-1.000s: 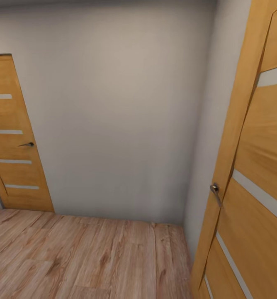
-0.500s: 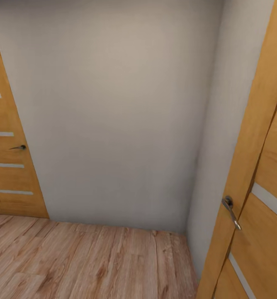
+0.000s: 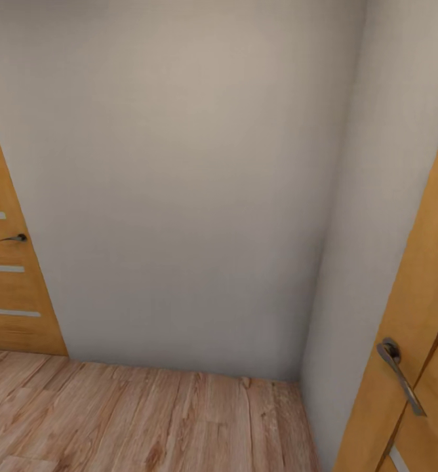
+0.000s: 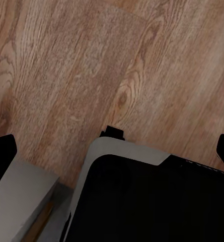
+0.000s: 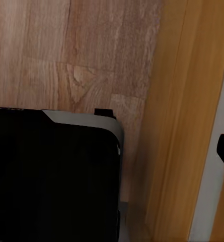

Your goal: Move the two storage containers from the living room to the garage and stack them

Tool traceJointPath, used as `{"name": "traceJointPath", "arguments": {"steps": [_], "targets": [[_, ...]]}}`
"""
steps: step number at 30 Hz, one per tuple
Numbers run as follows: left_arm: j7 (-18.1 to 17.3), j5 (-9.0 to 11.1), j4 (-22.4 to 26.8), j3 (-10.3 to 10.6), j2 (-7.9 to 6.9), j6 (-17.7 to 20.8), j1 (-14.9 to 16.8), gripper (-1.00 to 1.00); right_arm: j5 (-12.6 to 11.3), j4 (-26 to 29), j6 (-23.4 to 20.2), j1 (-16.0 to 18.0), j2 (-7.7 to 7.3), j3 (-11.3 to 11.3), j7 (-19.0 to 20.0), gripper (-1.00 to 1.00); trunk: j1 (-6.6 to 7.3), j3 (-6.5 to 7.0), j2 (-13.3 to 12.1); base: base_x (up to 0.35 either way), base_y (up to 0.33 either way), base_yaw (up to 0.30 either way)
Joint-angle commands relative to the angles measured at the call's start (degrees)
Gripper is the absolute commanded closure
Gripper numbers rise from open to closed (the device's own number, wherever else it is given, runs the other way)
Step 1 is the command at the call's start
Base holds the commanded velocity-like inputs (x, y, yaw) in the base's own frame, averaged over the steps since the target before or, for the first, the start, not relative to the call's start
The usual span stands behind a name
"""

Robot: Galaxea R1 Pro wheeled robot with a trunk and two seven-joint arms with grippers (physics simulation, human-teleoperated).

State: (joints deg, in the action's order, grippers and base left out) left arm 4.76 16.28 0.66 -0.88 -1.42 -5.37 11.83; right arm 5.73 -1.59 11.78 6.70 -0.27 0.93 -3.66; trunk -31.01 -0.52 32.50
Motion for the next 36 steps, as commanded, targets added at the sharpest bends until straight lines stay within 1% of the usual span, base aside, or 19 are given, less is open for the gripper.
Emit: {"name": "traceJointPath", "arguments": {"steps": [1,21,26,36], "targets": [[0.1,0.2,0.0,-0.1,0.01,-0.2,0.0,-1.0,0.6,-0.2,0.3,0.1,0.0,0.1,-0.3,-1.0,-0.05,-0.05,0.1,0.322,0.0,0.0],[0.1,0.2,0.0,-0.1,0.01,-0.3,0.0,-1.0,0.6,-0.2,0.2,0.1,0.01,0.1,-0.3,-1.0,-0.05,-0.05,0.1,0.322,0.0,0.005],[0.1,0.2,0.0,0.0,0.01,-0.4,0.0,-1.0,0.5,-0.2,0.1,0.1,0.01,0.1,-0.4,-1.0,-0.05,-0.05,0.1,0.321,0.0,0.187],[0.1,0.2,0.0,0.0,0.01,-0.5,0.0,-1.0,0.5,-0.2,0.0,0.1,0.01,0.1,-0.4,-1.0,-0.05,-0.05,0.1,0.259,0.0,0.265]]}}
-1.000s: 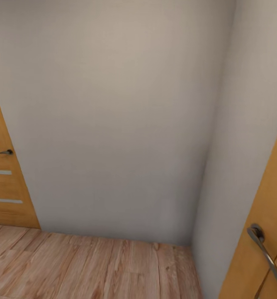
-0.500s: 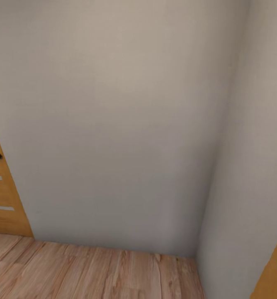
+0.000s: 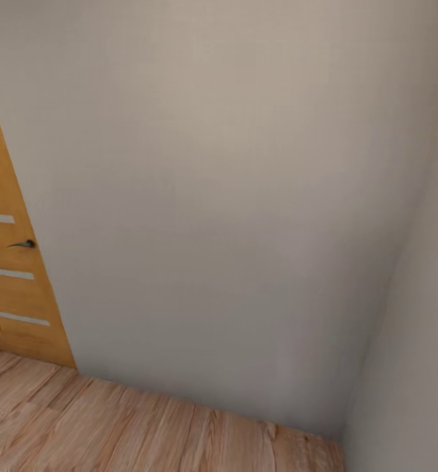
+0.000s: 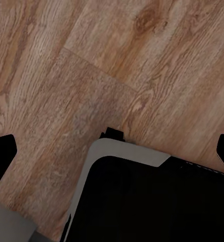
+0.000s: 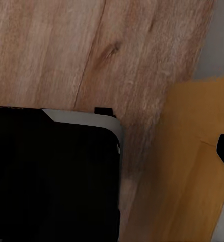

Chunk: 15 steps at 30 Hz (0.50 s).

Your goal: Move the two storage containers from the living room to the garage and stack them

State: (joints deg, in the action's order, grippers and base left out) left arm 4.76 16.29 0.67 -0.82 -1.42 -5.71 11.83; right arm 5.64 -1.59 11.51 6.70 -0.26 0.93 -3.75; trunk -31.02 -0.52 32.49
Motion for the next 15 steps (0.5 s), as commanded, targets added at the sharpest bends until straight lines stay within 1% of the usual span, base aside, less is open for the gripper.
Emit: {"name": "traceJointPath", "arguments": {"steps": [1,5,9,15], "targets": [[0.1,0.1,-0.1,-0.1,0.01,-0.2,0.0,-1.0,0.6,-0.2,0.3,0.1,0.0,0.1,-0.3,-1.0,-0.04,-0.05,0.1,0.214,0.0,0.271],[0.1,0.1,-0.1,-0.1,0.01,-0.2,0.0,-1.0,0.6,-0.2,0.3,0.1,0.02,0.1,-0.3,-1.0,-0.04,-0.05,0.1,0.198,0.0,0.271],[0.1,0.1,-0.1,-0.1,0.01,-0.3,0.0,-1.0,0.6,-0.2,0.3,0.1,0.06,0.1,-0.3,-1.0,-0.04,-0.05,0.1,0.135,0.0,0.271],[0.1,0.1,-0.1,-0.1,0.01,-0.4,0.0,-1.0,0.6,-0.2,0.1,0.1,0.08,0.2,-0.3,-1.0,-0.04,-0.05,0.1,0.014,0.0,0.271]]}}
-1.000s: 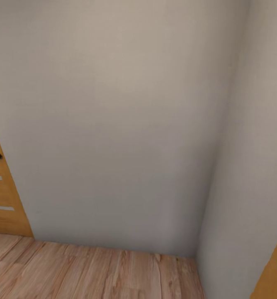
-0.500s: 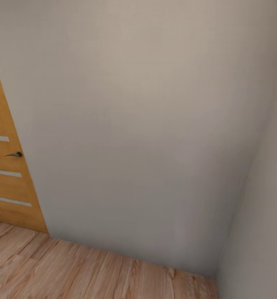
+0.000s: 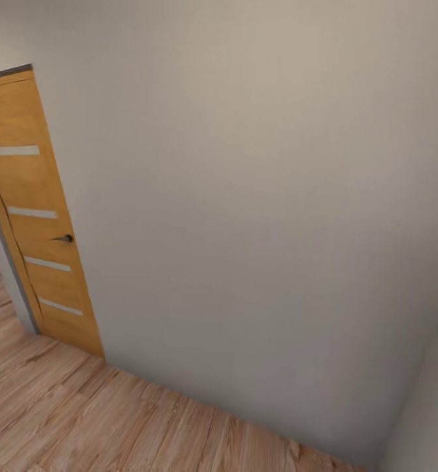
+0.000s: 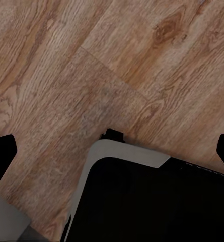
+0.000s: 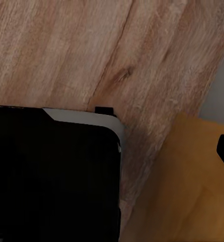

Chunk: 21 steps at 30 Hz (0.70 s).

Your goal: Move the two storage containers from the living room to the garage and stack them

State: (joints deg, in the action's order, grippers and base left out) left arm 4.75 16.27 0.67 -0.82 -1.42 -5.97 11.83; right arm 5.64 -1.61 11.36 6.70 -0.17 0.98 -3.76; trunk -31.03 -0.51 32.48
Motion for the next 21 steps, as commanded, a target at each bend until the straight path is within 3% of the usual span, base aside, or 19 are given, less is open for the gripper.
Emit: {"name": "traceJointPath", "arguments": {"steps": [1,7,21], "targets": [[0.1,0.2,-0.1,-0.1,0.01,-0.2,0.0,-1.0,0.6,-0.2,0.0,0.1,0.0,0.1,-0.3,-1.0,-0.02,-0.06,0.1,0.002,0.0,0.27],[0.1,0.2,-0.1,-0.1,0.02,-0.3,0.0,-1.0,0.6,-0.2,-2.1,0.1,0.04,0.2,-0.4,-1.0,-0.02,-0.06,0.1,0.001,0.0,0.282],[0.3,0.2,-0.1,-0.1,0.08,-0.4,0.0,-1.0,0.8,-0.2,-1.5,0.1,-0.07,0.5,-0.4,-1.0,-0.02,-0.06,0.1,0.0,0.0,0.299]]}}
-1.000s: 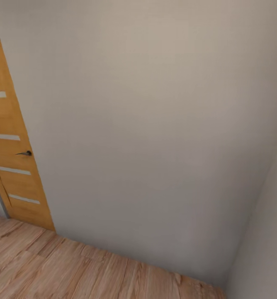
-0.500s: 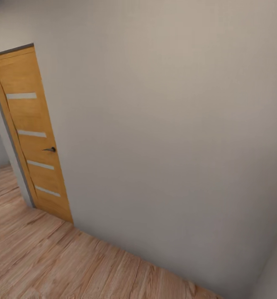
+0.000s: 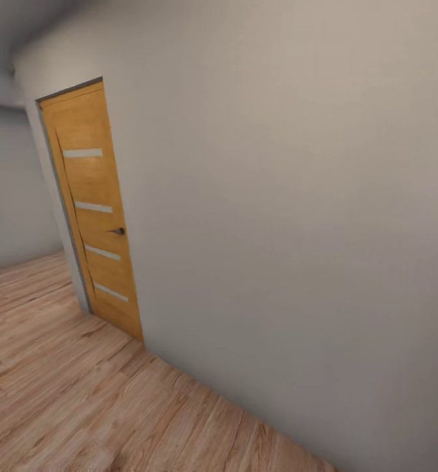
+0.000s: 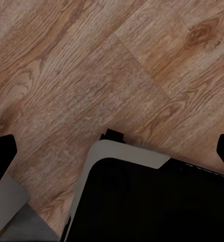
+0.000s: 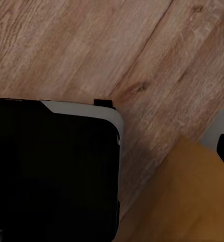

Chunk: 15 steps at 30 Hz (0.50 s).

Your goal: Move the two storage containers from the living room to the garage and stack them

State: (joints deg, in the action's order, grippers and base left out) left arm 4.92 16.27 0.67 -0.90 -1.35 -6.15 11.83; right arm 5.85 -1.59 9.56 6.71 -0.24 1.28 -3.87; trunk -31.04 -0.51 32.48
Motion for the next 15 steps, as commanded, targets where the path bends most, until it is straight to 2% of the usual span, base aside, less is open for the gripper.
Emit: {"name": "traceJointPath", "arguments": {"steps": [1,15], "targets": [[0.1,0.2,-0.1,-0.1,-0.01,-0.2,0.0,-1.0,0.6,-0.2,0.3,0.1,-0.01,0.1,-0.3,-1.0,-0.02,-0.06,0.1,0.0,0.0,0.3],[0.0,0.2,-0.1,0.0,0.0,-0.2,0.0,-1.0,0.5,-0.2,0.3,0.1,-0.29,0.1,-0.3,-1.0,-0.02,-0.06,0.1,0.0,0.0,0.3]]}}
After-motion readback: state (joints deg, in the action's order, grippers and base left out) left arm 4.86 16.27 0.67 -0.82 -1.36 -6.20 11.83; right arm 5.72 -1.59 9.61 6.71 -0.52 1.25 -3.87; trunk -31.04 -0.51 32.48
